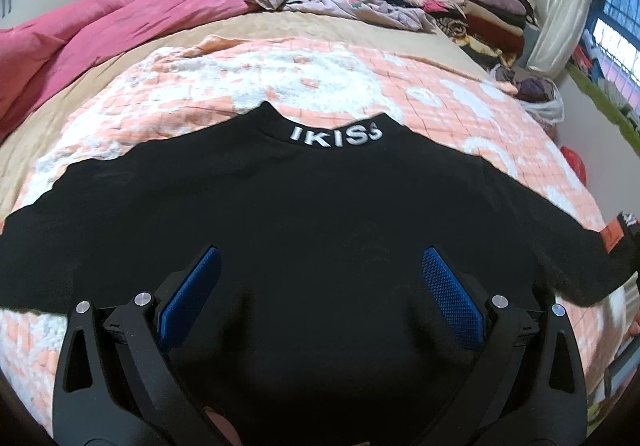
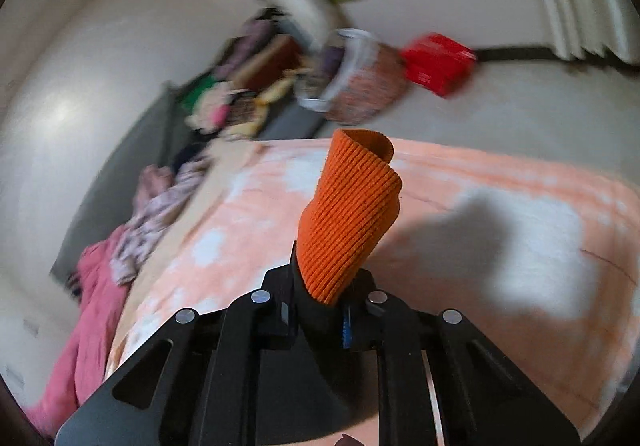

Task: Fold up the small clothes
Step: 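Lift the sleeve with the right tool and carry it across the shirt front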

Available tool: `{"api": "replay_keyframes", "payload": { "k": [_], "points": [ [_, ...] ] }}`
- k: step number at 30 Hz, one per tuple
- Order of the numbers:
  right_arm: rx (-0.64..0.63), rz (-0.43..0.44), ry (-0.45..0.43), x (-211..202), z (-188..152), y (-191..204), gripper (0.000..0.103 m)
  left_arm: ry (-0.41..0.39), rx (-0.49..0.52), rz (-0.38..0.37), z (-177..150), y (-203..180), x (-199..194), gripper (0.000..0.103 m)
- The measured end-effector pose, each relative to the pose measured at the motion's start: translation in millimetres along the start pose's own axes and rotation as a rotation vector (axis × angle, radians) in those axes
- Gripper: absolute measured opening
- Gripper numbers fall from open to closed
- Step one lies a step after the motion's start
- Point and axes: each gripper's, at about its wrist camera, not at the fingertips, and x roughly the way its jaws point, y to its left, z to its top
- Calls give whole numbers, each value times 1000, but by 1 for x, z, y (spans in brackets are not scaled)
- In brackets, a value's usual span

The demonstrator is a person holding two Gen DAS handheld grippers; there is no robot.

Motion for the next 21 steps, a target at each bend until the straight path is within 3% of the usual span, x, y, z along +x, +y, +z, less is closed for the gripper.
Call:
{"api": "replay_keyframes", "payload": {
  "k": [5,9,13,21],
  "points": [
    [-165,169,16,-11,-20,72,14,-3,-51,-3,4,20,-7,95],
    [-324,305,82,-14,-57,135,14,1,-91,0,5,38,-13,95],
    [-410,376,154,-10,-87,172,14,-4,-102,35,4,55,-18,95],
    [-544,450,256,0,-143,221,14,9,-187,18,1,94,-20,95]
  ]
}}
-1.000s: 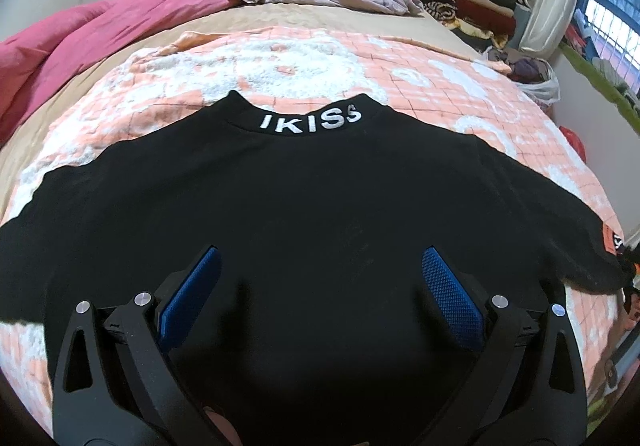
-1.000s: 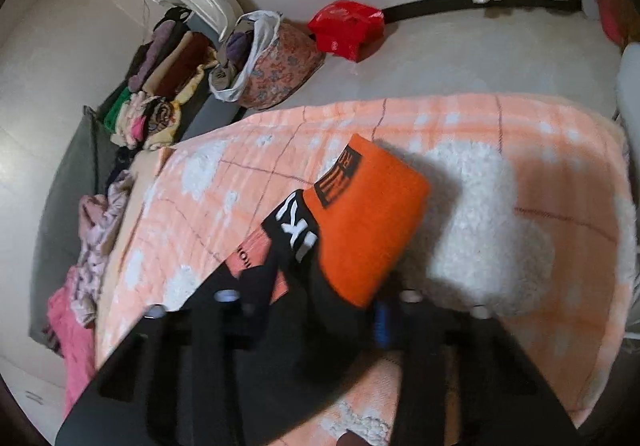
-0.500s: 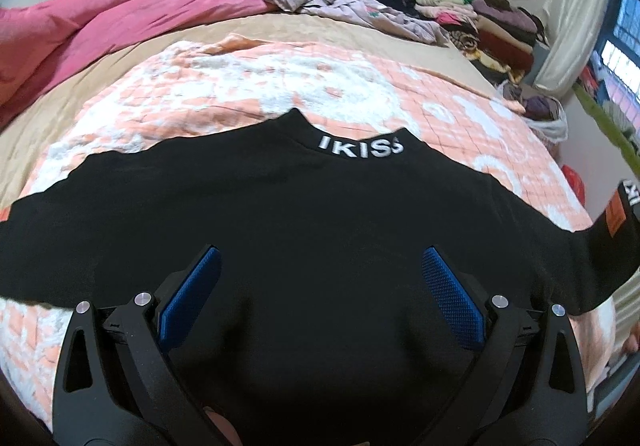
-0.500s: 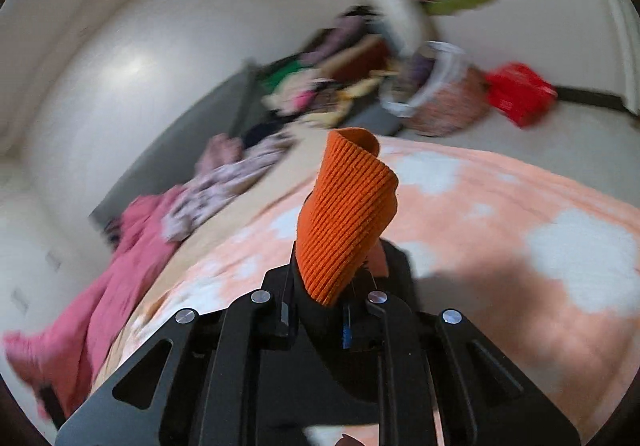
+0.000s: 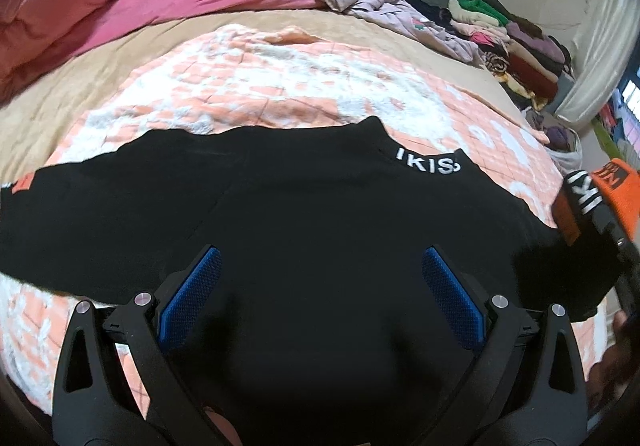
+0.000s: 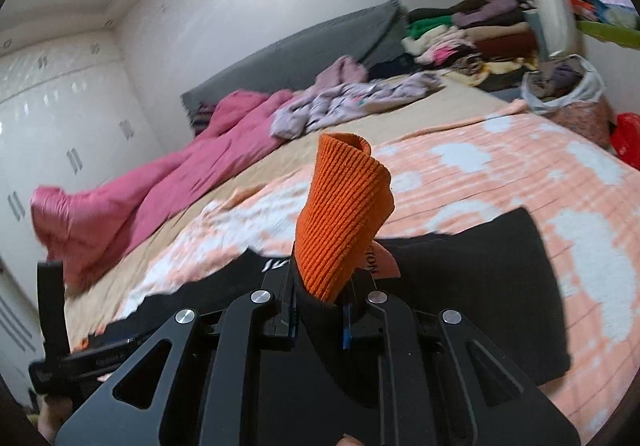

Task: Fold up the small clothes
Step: 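Lift the sleeve with the right tool and carry it across the shirt front, then grasp the orange cuff with the left tool while the right tool releases it, then lay the cuff flat on the shirt front with the left tool and release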

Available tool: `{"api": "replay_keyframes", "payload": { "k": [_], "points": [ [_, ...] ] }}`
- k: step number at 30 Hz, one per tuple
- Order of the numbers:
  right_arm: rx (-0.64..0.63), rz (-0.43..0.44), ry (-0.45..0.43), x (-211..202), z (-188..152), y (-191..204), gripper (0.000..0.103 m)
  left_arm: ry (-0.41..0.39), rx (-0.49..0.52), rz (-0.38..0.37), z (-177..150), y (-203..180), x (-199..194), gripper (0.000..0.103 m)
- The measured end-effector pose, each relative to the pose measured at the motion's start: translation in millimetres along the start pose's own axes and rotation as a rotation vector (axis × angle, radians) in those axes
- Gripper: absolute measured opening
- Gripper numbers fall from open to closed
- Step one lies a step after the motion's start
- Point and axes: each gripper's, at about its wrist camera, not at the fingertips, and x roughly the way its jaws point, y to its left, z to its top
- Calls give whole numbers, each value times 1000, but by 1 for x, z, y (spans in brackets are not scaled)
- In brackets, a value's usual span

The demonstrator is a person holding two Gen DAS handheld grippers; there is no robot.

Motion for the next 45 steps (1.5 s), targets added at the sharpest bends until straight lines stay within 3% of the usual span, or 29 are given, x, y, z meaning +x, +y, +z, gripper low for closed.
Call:
{"api": "replay_keyframes", "payload": {
  "k": [6,10,14,17,21,26,33,34,36,38,40,45],
  "points": [
    [-95,76,60,25,-23,42,17,22,-69,-36,0,24,3,95],
    [-165,143,114,37,-40,68,58,35,-113,-62,0,37,3,95],
    [-195,197,108,25,-36,75,68,51,-141,-96,-2,43,3,95],
    [-174,182,86,15,-27,66,73,68,-150,-131,-5,43,5,95],
    [-157,63,69,10,-17,41,74,105,-135,-178,-13,31,10,93],
    [-98,-35,40,0,-4,7,74,168,-88,-218,-25,7,22,68],
    [-32,-89,1,-13,5,-24,74,171,-20,-135,-29,-19,38,68],
    [-23,-93,-3,-14,5,-27,74,161,5,-111,-29,-24,39,64],
    [-10,-98,-3,-14,6,-33,74,139,38,-86,-29,-31,40,42],
    [0,-115,-9,-16,7,-39,74,132,61,-81,-28,-38,41,33],
    [8,-127,-15,-19,8,-45,74,112,95,-71,-26,-44,39,10],
    [37,-193,-41,-27,13,-65,74,12,158,-79,-6,-52,13,8]
  ]
}}
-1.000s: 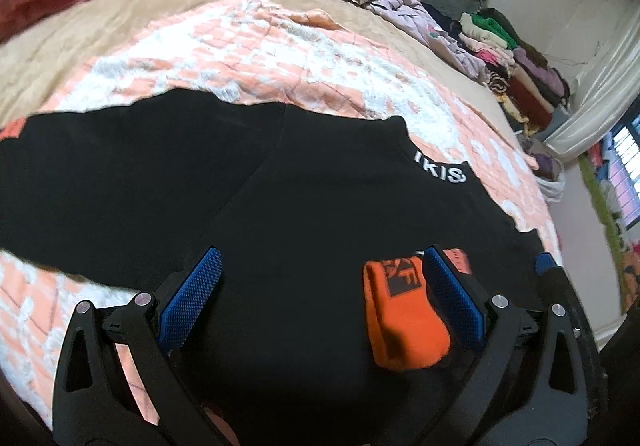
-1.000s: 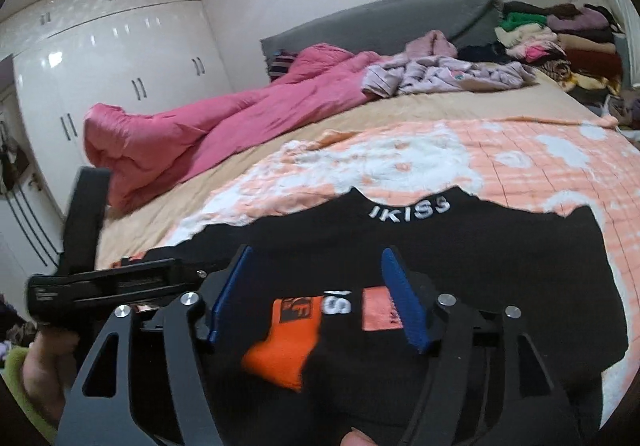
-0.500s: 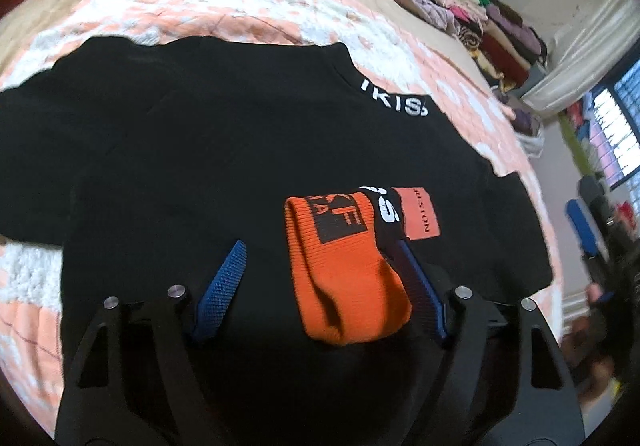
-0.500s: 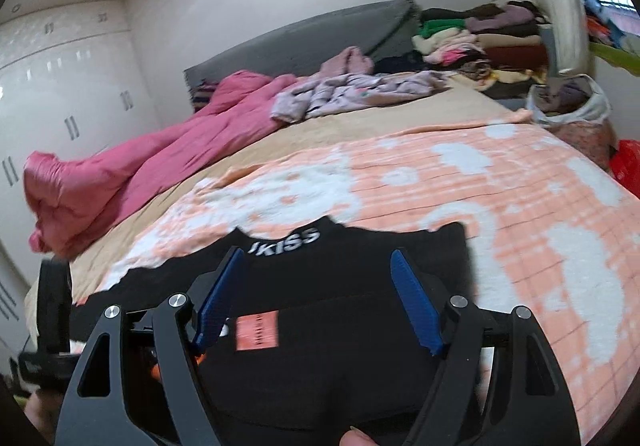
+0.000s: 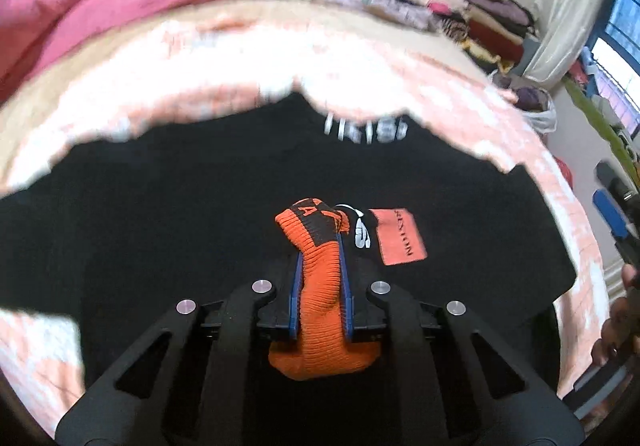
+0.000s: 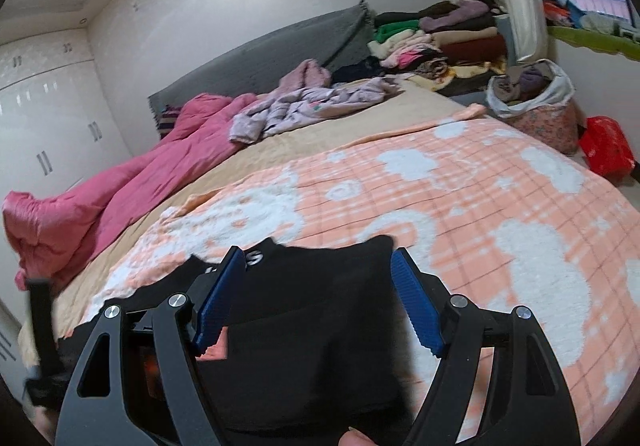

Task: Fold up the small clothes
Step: 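Lay the cuff flat on the shirt front with the left tool and release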

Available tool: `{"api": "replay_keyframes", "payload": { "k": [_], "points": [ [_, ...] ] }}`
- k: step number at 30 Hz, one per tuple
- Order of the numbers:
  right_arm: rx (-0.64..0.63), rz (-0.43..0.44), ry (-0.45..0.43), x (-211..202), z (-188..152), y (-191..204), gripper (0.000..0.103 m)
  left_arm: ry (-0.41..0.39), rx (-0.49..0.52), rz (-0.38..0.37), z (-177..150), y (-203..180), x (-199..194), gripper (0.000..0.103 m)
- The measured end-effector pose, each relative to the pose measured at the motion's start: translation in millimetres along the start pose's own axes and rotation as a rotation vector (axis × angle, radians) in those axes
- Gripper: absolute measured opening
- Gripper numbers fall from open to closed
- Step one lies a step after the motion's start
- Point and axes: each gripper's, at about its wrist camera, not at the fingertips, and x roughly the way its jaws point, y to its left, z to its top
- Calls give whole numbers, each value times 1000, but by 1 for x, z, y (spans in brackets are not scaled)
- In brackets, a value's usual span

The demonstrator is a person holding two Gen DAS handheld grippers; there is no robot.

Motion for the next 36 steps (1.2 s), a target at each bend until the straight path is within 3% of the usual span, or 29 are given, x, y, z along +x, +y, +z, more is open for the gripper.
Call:
{"api": "replay_keyframes", "payload": {
  "k": [6,13,19,22,30,33,36],
  "points": [
    [60,-42,-4,-2,3,-24,74,-121,22,71,26,9,-34,8],
    [59,-50,17,2,0,-23,74,-62,-35,106,22,35,-19,13],
    [-16,-40,40,7,-5,-2,74,-94,-65,163,19,54,-29,14],
    [-82,-18,62,11,-10,16,74,-105,-60,161,18,55,-36,19],
    [-234,37,200,35,-35,56,74,7,60,142,3,30,-5,33],
    [-284,44,231,41,-44,68,74,74,65,171,-8,35,15,35],
    [-319,50,250,43,-51,76,74,93,49,178,-18,44,24,45]
  ]
}}
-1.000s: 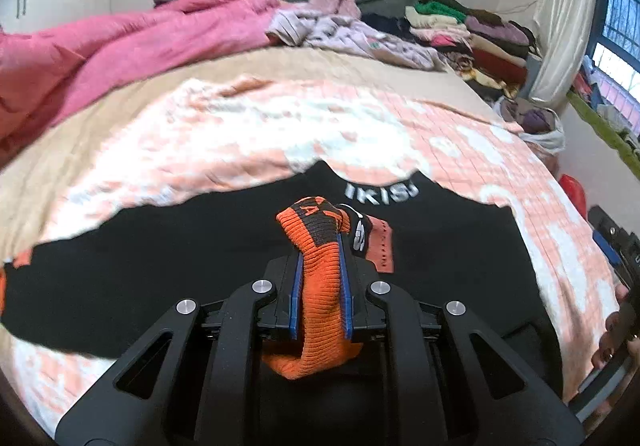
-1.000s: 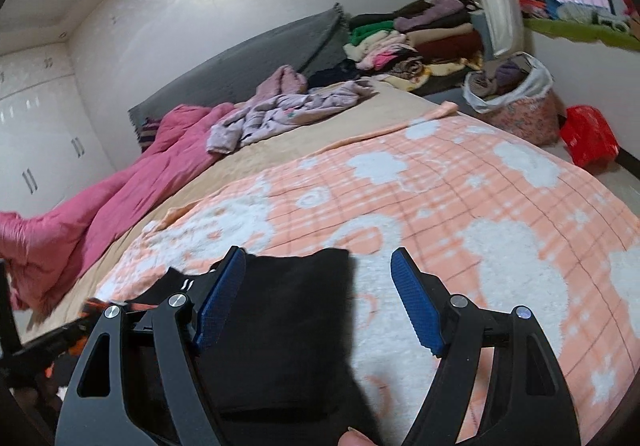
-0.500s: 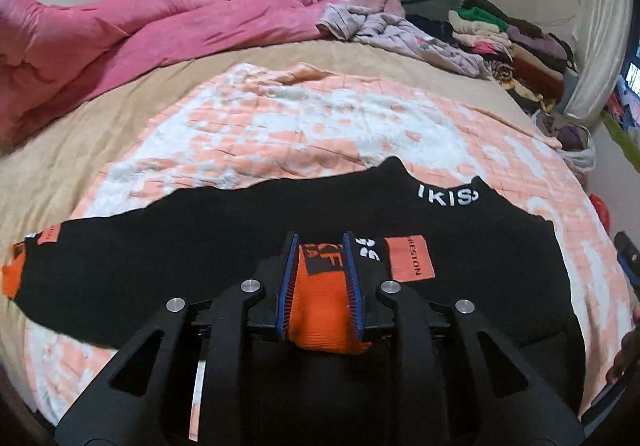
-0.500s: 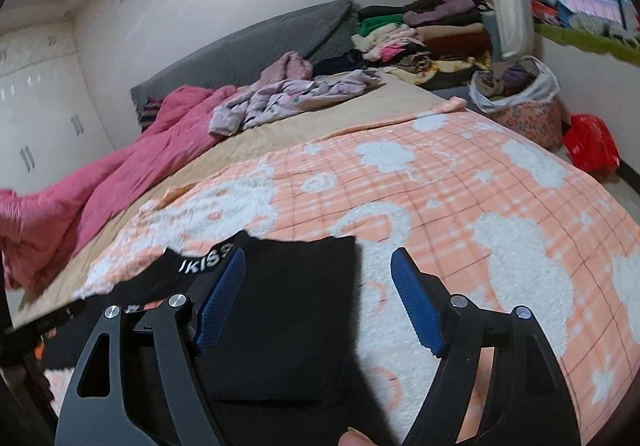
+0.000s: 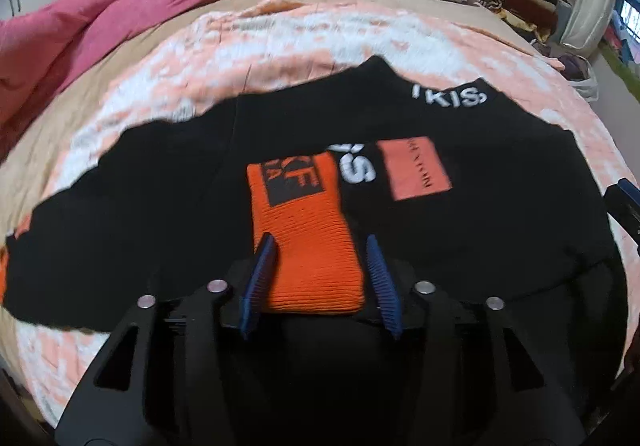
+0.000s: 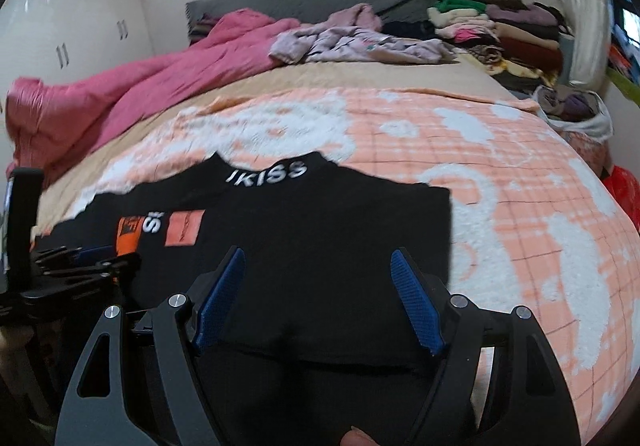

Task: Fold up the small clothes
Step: 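Lay the cuff flat on the shirt front with the left tool and release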

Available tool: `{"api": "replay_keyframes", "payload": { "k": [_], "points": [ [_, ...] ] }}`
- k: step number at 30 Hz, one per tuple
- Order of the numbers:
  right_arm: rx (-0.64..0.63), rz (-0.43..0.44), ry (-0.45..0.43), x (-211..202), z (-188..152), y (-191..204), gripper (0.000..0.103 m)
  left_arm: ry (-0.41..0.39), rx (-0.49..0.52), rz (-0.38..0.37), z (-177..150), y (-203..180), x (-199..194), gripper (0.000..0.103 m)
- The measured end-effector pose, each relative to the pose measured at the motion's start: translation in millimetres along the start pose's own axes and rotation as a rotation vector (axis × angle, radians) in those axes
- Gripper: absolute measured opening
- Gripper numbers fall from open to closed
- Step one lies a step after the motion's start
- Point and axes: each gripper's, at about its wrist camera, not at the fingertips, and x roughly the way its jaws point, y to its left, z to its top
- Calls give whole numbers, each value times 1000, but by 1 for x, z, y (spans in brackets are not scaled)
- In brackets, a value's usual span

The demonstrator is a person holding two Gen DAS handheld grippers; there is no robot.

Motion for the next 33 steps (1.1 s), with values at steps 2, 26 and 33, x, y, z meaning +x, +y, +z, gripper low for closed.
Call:
{"api": "replay_keyframes", "payload": {
  "k": [2,26,33],
  "points": [
    [-23,-11,7,3,-1,4,74,-1,-11,-17,-2,5,1,46],
    [36,-86,145,23,-22,-23,78,-26,-13,-48,-6,9,-9,49],
    [17,-58,57,-4,-14,-12,87,-72,-10,-54,-6,11,-33,51]
  ]
}}
